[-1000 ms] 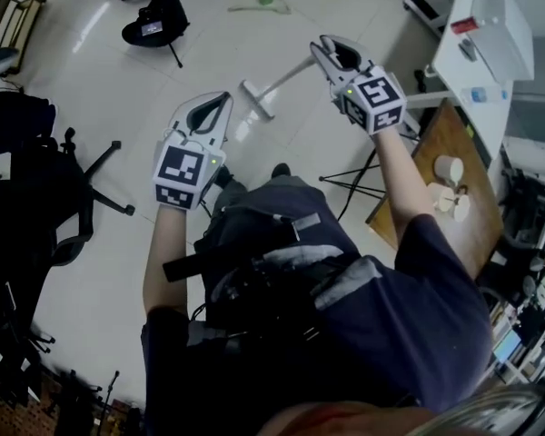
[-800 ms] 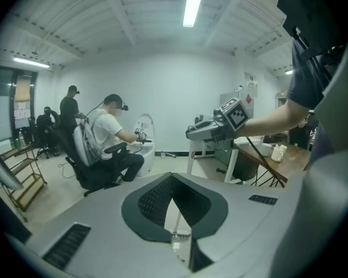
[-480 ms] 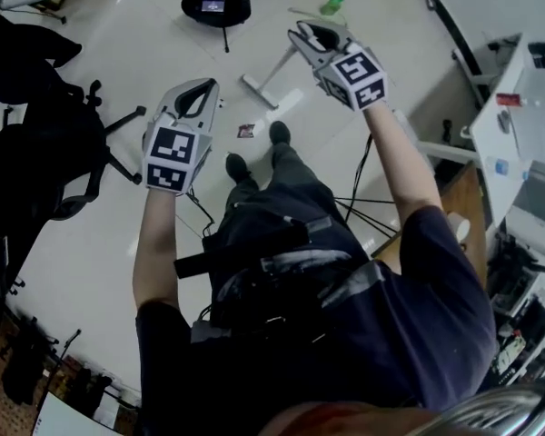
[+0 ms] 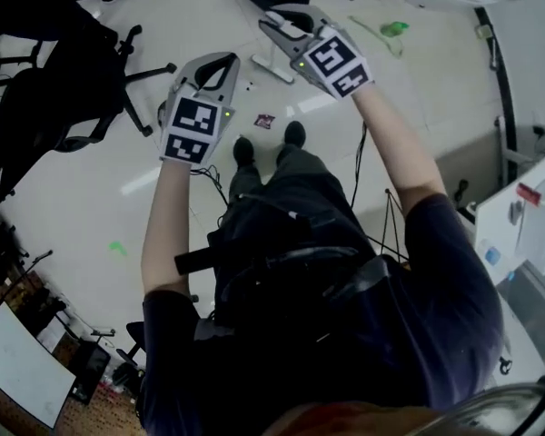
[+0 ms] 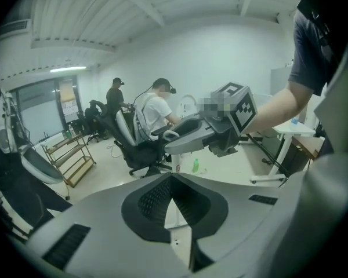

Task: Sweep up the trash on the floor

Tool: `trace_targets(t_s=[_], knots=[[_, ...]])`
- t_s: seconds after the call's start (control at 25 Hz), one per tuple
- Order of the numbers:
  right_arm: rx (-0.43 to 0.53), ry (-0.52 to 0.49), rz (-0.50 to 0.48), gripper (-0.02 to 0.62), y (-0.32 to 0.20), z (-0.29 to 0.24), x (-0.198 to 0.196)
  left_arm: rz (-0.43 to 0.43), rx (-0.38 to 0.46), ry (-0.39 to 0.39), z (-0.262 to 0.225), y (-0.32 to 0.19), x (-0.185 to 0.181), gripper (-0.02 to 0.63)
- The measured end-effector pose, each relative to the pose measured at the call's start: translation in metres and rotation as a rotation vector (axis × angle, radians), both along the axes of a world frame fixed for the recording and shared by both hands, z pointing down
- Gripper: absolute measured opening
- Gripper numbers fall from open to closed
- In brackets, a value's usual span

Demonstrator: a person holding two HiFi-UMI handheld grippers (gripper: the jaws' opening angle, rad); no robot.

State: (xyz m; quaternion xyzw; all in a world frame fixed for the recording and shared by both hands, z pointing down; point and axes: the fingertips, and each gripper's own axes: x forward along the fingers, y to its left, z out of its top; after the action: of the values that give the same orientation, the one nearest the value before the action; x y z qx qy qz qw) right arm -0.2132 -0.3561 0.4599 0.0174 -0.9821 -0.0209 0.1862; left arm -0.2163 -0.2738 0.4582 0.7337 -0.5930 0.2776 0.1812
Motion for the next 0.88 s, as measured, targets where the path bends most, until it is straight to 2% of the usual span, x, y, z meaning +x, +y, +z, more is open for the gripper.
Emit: trace_targets(t_s=[0.16, 0.36, 0.44, 0.6, 0.76, 0.88], knots=[[0.021, 0.01, -0.113, 0.104, 0.013, 0.009, -0.026, -0.019, -0.076, -0.04, 0.024, -0.016, -0.005, 0.0], [0.035, 0.011, -0.189, 0.106, 0.02, 0.018, -0.054, -0.078, -0.102, 0.015, 0.048, -0.032, -0.023, 0.005], [0.027, 0.006, -0.211, 0.106, 0.023, 0.02, -0.061, -0.087, -0.106, 0.03, 0.059, -0.036, -0.027, 0.123], [-0.003, 0.003, -0.247, 0.106, 0.035, 0.02, -0.074, -0.06, -0.107, 0.009, 0.078, -0.041, -0.037, 0.158], [-0.034, 0.002, -0.26, 0.106, 0.057, 0.018, -0.084, -0.004, -0.068, -0.029, 0.088, -0.047, -0.045, 0.158], [-0.055, 0.015, -0.259, 0.105, 0.083, 0.02, -0.096, 0.034, -0.019, -0.003, 0.092, -0.044, -0.053, 0.158]])
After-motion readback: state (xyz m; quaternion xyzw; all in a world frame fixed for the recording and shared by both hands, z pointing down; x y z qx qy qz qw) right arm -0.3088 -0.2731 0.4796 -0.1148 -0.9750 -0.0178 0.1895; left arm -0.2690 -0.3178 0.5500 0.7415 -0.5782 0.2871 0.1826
